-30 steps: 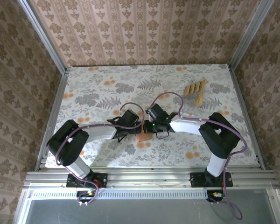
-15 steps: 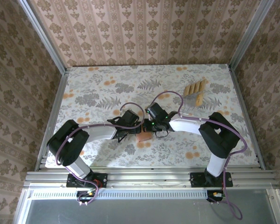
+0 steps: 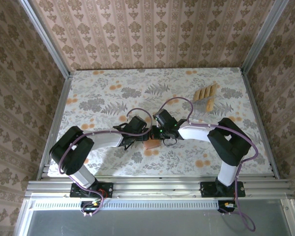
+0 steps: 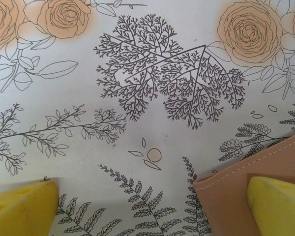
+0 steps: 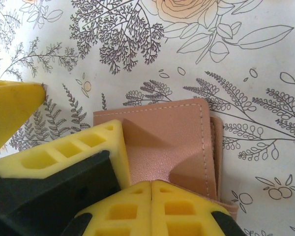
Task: Put the credit cards into the card holder
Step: Close the button on the card holder.
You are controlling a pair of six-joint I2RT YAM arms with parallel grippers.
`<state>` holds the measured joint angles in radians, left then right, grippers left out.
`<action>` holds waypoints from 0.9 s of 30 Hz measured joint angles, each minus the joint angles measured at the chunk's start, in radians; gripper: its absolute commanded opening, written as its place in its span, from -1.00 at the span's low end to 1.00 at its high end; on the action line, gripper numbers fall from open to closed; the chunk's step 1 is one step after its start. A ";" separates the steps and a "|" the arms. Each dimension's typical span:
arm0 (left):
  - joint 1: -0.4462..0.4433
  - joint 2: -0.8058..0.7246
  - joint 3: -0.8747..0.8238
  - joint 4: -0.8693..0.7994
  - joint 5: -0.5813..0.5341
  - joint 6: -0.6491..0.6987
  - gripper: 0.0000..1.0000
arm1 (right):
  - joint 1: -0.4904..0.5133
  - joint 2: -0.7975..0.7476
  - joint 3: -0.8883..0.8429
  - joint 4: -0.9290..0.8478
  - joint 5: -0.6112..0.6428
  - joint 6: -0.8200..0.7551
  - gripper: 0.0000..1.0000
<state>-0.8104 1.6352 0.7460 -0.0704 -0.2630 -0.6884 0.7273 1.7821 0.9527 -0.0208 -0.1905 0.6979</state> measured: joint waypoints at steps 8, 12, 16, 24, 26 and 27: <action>0.000 0.000 0.001 -0.001 0.000 0.000 1.00 | 0.000 -0.021 -0.051 0.068 0.004 0.005 -1.00; 0.000 0.000 0.001 -0.002 0.000 0.000 1.00 | 0.001 -0.029 -0.075 0.095 0.010 -0.018 -1.00; 0.000 0.002 0.003 -0.004 0.000 0.000 1.00 | 0.007 -0.031 -0.092 0.120 0.021 -0.039 -1.00; -0.001 0.004 0.009 -0.011 0.000 0.000 1.00 | 0.037 -0.031 -0.112 0.154 0.069 -0.061 -1.00; -0.001 0.004 0.009 -0.011 0.000 0.000 1.00 | 0.045 -0.031 -0.124 0.172 0.084 -0.063 -1.00; -0.001 0.004 0.009 -0.011 0.000 0.000 1.00 | 0.048 -0.031 -0.133 0.185 0.090 -0.062 -1.00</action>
<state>-0.8112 1.6390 0.7547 -0.0814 -0.2634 -0.6884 0.7757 1.7512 0.8200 0.1638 -0.1001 0.6357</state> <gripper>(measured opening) 0.999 0.068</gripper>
